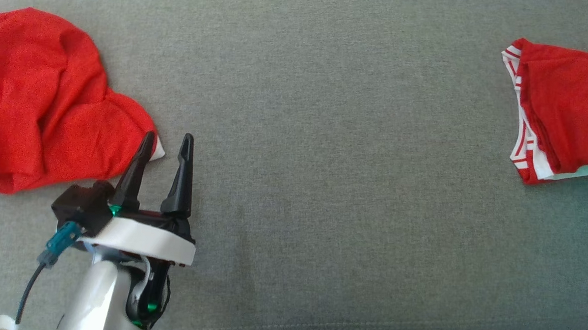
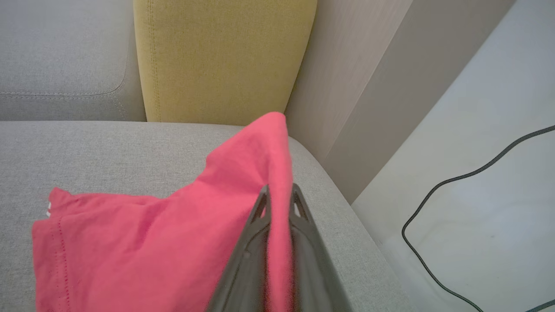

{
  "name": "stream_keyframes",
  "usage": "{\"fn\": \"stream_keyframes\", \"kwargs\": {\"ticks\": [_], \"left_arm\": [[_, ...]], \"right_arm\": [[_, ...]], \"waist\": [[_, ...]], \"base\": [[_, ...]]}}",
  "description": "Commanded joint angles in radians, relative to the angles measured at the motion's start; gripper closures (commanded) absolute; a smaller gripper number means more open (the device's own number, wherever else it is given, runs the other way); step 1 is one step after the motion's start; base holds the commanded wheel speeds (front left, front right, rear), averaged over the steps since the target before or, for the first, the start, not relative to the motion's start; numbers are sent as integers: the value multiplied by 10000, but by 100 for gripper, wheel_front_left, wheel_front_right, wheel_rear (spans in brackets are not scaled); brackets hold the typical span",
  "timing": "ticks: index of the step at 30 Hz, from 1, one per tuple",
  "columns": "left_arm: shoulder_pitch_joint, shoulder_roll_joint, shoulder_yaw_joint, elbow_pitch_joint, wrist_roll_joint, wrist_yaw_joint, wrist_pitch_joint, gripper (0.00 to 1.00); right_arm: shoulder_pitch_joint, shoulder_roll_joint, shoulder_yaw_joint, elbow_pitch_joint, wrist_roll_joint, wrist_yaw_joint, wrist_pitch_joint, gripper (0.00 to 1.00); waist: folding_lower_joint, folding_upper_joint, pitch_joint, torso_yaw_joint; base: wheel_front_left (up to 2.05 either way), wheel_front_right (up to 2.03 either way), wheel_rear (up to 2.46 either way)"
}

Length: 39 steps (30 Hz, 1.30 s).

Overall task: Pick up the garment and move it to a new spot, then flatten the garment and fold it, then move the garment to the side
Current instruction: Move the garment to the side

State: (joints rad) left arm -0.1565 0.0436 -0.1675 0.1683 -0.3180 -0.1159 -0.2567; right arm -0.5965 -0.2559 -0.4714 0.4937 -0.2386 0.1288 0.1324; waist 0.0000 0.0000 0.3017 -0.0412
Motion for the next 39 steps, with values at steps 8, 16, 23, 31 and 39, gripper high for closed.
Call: {"fn": "stream_keyframes", "kwargs": {"ticks": [8, 16, 23, 31, 39], "left_arm": [[-374, 66, 306, -185, 88, -46, -51, 0], [-250, 66, 362, -84, -86, 43, -51, 0], [7, 66, 432, -202, -216, 239, -51, 0], [393, 66, 332, -293, -314, 420, -51, 0], [1019, 66, 52, -200, -120, 578, -51, 0]], "right_arm": [[65, 74, 401, -758, 308, 19, 13, 0], [42, 811, 1352, -1477, 712, 19, -178, 0], [744, 1448, 3479, -1944, 1790, 19, -1117, 0], [2102, 1820, 5105, -2292, 2942, 19, -2267, 0], [3920, 2048, 5305, -2654, 3810, 19, -3424, 0]], "waist": [[0, 0, -87, -79], [0, 0, -740, -43], [0, 0, -1652, -24], [0, 0, -2341, 68], [0, 0, -2735, 89]], "base": [[0, 0, 0], [0, 0, 0], [0, 0, 0], [0, 0, 0], [0, 0, 0]]}}
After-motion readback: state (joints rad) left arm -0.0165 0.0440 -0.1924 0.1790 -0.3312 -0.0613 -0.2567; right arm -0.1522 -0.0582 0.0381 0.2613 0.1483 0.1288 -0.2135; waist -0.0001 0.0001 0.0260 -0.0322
